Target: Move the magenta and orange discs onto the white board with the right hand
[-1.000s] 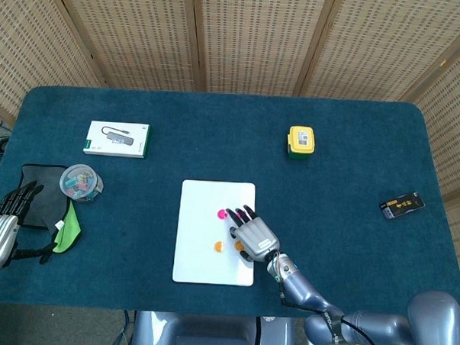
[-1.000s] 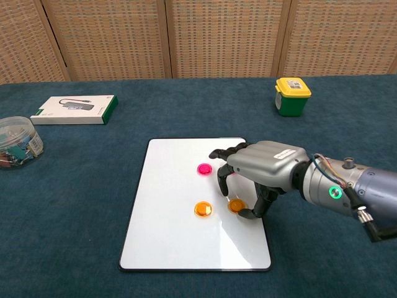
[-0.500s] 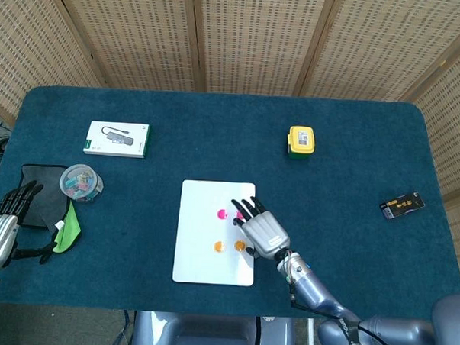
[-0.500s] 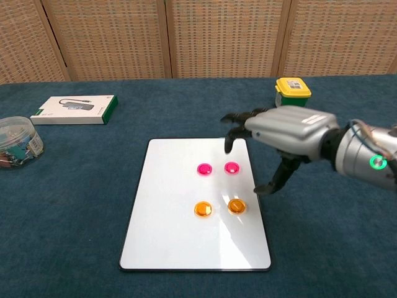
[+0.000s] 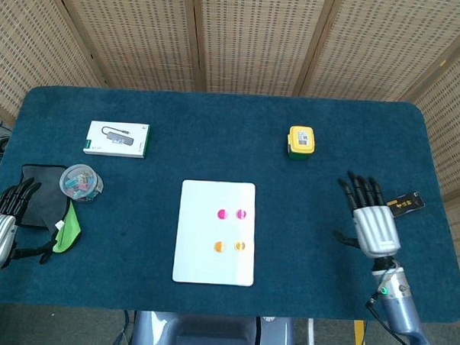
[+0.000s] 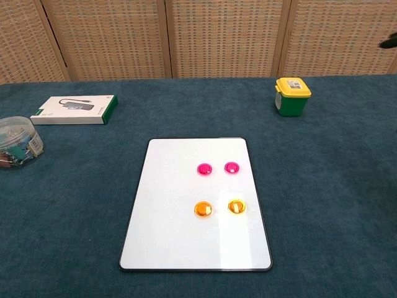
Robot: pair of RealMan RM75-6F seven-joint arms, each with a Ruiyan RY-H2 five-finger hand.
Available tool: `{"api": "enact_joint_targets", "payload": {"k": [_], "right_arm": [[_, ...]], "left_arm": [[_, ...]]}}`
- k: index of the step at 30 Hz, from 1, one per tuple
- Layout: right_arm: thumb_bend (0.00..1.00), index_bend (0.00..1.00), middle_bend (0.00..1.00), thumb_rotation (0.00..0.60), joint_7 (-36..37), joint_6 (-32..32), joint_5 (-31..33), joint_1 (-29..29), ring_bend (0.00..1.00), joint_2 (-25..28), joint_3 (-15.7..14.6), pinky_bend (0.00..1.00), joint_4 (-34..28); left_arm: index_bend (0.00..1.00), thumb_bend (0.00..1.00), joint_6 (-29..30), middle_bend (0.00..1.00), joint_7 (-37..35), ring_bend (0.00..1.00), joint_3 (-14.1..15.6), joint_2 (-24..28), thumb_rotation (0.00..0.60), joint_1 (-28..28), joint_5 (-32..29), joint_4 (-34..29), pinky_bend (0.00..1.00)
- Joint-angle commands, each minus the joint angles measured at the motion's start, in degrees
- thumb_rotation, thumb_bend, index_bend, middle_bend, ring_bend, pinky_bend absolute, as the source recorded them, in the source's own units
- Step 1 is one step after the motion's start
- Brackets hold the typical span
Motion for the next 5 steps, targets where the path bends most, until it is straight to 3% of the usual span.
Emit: {"api": "enact_joint_targets", "payload": {"k": [1,5], "right_arm": [[0.05,0.0,0.0,0.6,7.6,3.5,1.6,-5.9,0.0,0.4,-0.5,0.03,4.6],[0.05,0.0,0.0,0.6,10.0,5.2,1.7,-8.8,0.0,-0.2,-0.1,0.03,6.6]], "left_arm": [[0.0,0.0,2.2,0.0,0.2,0.0,0.0,-1.1,0.6,0.6,1.5,1.0,0.0],[0.0,0.0,4.1,0.0,0.2,0.0,0.2,-2.1,0.6,1.4,2.4,2.0,0.0]]}}
